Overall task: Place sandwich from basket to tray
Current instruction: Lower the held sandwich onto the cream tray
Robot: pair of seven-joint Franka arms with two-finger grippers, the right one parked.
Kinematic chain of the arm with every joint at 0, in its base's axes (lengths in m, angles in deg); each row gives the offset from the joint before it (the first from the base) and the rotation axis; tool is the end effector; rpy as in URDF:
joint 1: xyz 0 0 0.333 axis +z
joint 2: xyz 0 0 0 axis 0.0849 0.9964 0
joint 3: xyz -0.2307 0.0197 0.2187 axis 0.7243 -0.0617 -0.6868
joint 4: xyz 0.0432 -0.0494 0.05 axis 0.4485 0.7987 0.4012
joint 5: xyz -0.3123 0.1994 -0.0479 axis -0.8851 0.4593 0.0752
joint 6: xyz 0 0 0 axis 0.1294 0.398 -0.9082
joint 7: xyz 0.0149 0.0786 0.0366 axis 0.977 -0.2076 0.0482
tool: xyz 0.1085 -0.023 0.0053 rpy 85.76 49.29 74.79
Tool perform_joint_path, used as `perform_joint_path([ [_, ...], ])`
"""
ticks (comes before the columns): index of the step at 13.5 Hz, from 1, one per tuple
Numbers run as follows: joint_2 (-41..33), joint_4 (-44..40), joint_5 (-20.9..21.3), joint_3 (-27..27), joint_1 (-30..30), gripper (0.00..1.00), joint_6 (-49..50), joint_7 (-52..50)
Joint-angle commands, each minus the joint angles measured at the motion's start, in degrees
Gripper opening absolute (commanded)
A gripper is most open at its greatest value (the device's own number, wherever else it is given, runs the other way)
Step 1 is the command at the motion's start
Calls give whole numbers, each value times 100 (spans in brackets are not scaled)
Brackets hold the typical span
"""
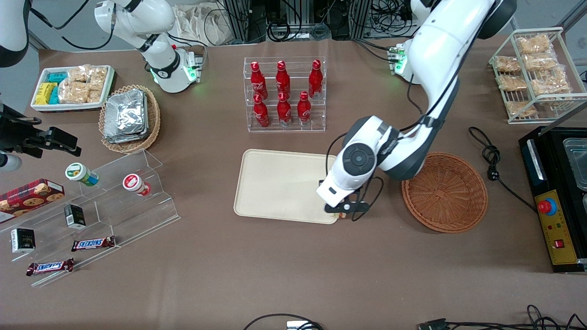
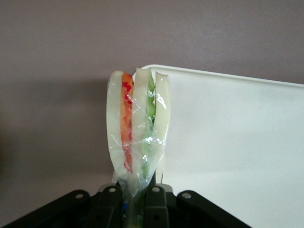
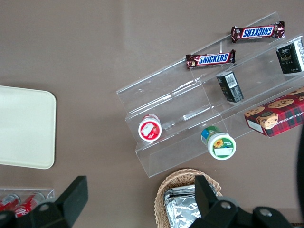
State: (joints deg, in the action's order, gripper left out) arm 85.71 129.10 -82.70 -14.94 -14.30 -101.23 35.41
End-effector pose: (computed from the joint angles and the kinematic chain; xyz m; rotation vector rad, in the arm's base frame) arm 0.5718 -0.3853 0.2889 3.0975 0.0257 -0.1866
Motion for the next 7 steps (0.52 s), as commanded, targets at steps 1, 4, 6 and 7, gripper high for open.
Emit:
perform_joint_path([
  [1, 344, -263, 118, -28, -34, 0, -2, -3],
  [4, 416, -262, 215, -19, -34, 0, -37, 549],
  [6, 407, -271, 162, 60, -69, 0, 6, 490],
  [7, 424, -262, 162, 69, -147, 0, 7, 385],
])
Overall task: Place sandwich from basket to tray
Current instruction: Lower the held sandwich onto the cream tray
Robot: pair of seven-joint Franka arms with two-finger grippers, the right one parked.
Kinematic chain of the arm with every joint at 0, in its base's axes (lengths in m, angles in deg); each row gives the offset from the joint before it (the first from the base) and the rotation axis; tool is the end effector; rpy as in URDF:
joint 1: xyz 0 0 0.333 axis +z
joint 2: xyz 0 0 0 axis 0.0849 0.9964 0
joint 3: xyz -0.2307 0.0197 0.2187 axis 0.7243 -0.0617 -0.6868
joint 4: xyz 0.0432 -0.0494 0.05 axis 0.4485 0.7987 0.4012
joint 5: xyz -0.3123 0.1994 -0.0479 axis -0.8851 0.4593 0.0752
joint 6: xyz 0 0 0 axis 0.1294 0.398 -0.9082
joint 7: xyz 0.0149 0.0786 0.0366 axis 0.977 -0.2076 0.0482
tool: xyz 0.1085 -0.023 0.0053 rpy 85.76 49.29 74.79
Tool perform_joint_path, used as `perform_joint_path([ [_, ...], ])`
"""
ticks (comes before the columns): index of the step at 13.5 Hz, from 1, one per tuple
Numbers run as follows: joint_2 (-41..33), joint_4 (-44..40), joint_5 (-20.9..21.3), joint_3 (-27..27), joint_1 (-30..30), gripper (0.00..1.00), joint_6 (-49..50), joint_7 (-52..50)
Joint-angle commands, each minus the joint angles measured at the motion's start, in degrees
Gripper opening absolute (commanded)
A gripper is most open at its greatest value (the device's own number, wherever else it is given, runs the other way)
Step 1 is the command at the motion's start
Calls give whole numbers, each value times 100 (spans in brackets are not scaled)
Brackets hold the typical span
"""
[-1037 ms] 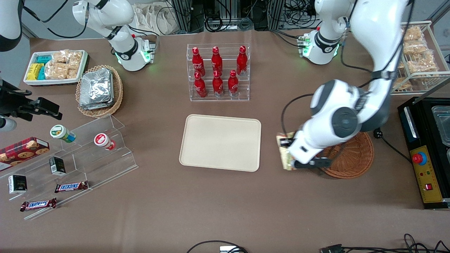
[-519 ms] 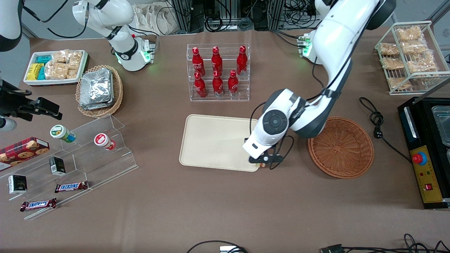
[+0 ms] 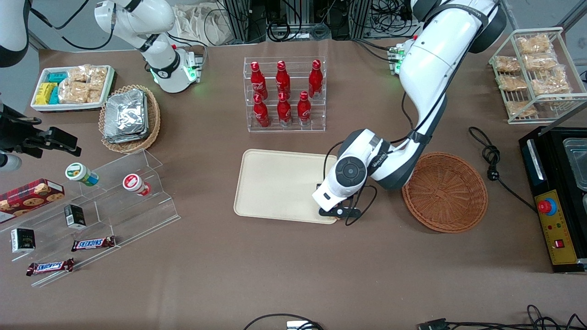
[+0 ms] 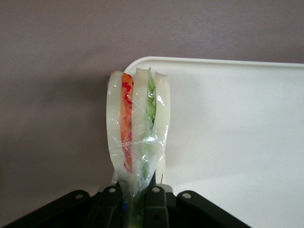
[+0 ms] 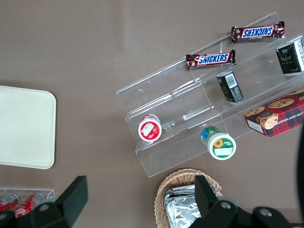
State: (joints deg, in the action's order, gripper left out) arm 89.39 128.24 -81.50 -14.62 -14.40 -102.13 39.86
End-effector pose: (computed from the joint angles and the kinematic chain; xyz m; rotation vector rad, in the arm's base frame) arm 0.5719 -0.3888 0.2540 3.1014 -0.1123 -0.2255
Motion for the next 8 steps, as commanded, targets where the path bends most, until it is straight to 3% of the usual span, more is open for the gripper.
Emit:
perform_joint_path([
  [1, 74, -177, 42, 37, -155, 0, 80, -96],
  [8, 189, -115, 33, 37, -305, 2, 62, -351],
])
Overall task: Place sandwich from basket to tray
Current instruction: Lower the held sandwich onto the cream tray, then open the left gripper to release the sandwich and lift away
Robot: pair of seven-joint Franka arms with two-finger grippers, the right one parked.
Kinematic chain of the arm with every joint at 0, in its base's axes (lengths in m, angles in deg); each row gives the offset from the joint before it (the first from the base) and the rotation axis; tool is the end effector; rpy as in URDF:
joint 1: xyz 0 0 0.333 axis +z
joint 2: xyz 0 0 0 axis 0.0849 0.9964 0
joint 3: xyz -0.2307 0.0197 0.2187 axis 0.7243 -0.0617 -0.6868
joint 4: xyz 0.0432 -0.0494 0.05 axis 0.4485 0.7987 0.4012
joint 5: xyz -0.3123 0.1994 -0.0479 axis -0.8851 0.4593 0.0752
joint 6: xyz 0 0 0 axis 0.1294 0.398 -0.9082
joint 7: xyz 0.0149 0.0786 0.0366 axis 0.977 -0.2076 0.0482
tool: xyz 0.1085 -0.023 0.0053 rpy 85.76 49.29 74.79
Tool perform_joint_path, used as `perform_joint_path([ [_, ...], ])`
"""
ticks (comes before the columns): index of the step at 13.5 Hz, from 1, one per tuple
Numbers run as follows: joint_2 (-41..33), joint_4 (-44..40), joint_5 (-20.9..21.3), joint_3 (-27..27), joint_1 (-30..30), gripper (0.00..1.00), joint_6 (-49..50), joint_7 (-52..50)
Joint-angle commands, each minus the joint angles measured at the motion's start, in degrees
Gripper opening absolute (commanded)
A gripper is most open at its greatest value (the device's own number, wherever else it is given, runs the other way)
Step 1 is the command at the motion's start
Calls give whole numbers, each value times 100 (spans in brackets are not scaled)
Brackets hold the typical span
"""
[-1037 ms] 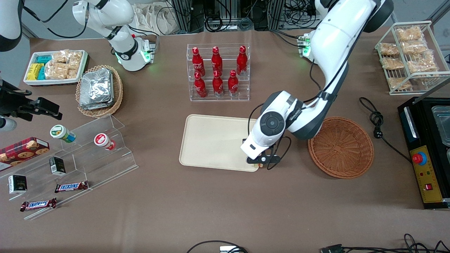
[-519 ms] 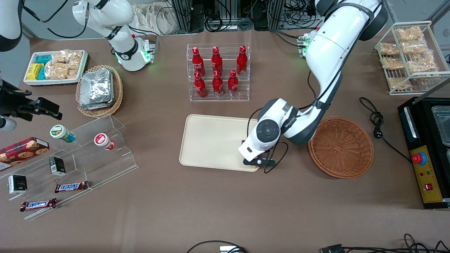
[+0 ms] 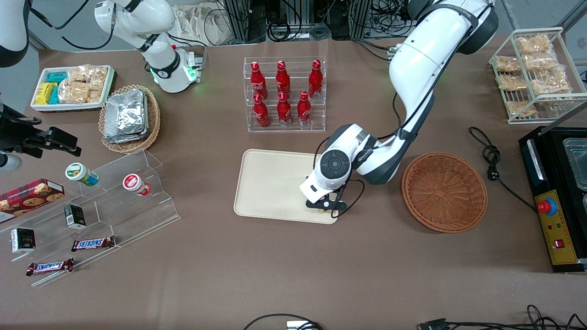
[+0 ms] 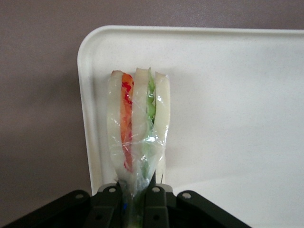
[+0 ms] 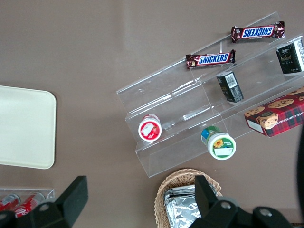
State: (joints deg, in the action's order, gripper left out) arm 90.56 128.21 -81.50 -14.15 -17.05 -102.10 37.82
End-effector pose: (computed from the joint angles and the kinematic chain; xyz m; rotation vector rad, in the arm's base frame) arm 0.5491 -0.4179 0.2416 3.1056 -0.1377 -0.2607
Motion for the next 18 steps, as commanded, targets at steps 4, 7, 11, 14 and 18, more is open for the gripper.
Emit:
perform_joint_path([
  [4, 150, -129, 139, -19, -137, 100, 33, -200],
  [7, 45, -155, 130, -19, -120, 100, 94, -183],
  [11, -551, -173, 60, -37, 3, 100, 461, -305],
  [14, -1297, -173, 33, -28, 450, 100, 1120, -447],
  [18, -2177, -182, 25, -28, 951, 100, 2105, -113],
])
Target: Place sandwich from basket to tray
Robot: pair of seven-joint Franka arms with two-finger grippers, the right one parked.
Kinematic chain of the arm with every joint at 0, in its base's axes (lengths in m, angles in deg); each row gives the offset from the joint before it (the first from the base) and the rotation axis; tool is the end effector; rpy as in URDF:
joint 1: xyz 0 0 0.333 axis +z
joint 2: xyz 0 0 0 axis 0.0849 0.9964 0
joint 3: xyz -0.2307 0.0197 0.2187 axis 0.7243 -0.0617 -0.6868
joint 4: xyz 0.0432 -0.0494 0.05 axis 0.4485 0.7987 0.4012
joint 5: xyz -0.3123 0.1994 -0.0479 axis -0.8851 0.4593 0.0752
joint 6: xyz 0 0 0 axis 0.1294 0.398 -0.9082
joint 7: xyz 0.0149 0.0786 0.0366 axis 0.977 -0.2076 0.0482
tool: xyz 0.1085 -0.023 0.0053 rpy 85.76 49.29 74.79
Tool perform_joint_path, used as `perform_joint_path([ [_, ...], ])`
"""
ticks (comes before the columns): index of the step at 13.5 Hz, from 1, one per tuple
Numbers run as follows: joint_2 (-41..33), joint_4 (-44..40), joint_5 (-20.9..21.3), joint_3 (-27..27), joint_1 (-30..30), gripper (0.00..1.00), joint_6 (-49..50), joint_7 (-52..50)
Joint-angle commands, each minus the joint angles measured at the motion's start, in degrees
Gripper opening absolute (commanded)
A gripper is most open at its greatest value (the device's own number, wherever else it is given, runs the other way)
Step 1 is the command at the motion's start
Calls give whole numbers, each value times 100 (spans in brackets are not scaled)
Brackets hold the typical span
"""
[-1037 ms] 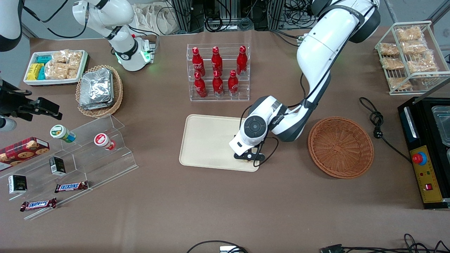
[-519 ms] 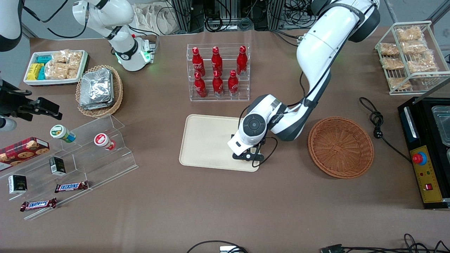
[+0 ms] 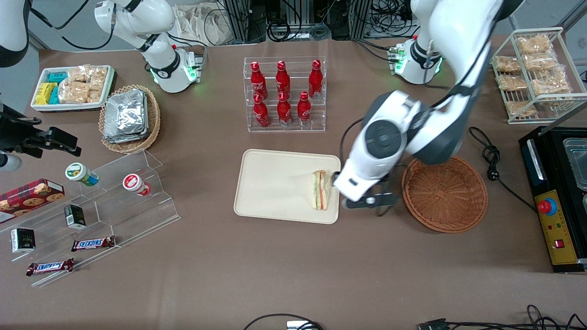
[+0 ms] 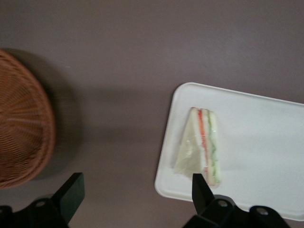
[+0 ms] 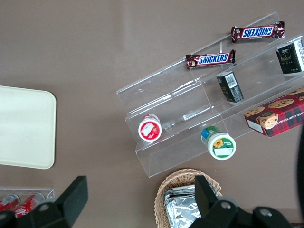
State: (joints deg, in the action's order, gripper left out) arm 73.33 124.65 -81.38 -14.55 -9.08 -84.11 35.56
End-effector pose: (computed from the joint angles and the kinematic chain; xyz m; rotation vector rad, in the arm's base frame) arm 0.5825 -0.3163 0.4418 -3.0958 -0.1393 0.1211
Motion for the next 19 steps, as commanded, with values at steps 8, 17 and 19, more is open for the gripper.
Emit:
perform_joint_path([
  [8, -1685, 192, -559, 4, 1817, 100, 1476, 1755],
  [17, -1862, 236, -480, -67, 1826, 100, 2145, 2311],
  [19, -1871, 245, -471, -181, 1826, 100, 2215, 2556],
])
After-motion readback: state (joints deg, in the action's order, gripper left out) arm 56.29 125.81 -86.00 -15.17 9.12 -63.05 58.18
